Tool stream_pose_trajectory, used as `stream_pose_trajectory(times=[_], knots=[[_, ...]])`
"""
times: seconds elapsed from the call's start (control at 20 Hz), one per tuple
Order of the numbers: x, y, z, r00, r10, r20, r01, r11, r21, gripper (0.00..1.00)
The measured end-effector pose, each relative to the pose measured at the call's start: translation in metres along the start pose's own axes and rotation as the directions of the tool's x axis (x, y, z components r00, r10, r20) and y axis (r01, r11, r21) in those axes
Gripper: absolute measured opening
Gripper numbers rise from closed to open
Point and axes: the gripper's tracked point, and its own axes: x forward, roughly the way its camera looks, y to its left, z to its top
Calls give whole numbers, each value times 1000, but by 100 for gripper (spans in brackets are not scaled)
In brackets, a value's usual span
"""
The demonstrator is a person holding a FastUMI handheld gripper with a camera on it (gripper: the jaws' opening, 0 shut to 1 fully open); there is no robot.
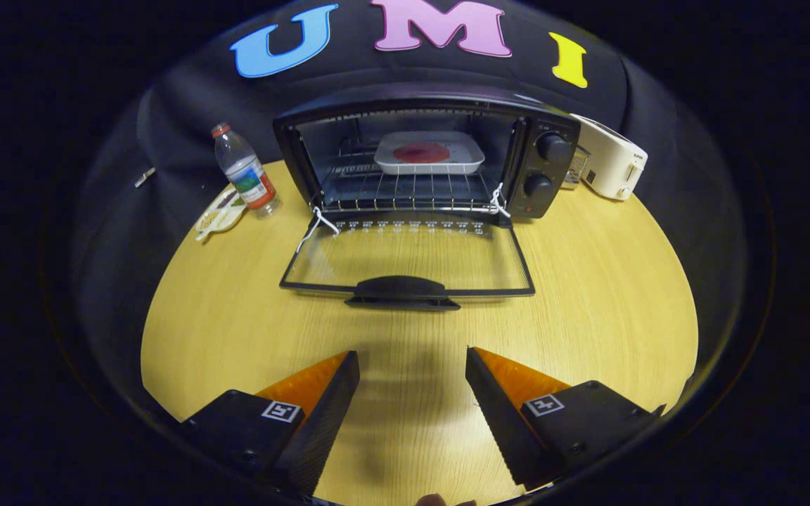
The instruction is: Open the toaster oven, put the food inside, and close the toaster oven door.
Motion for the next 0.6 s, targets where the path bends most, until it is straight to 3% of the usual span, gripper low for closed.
stream_pose_trajectory(times=[0.35,0.6], knots=[[33,-4,-19,995,-45,-93,46,999,2,100],[54,-8,-2,993,-66,-101,69,997,29,100]])
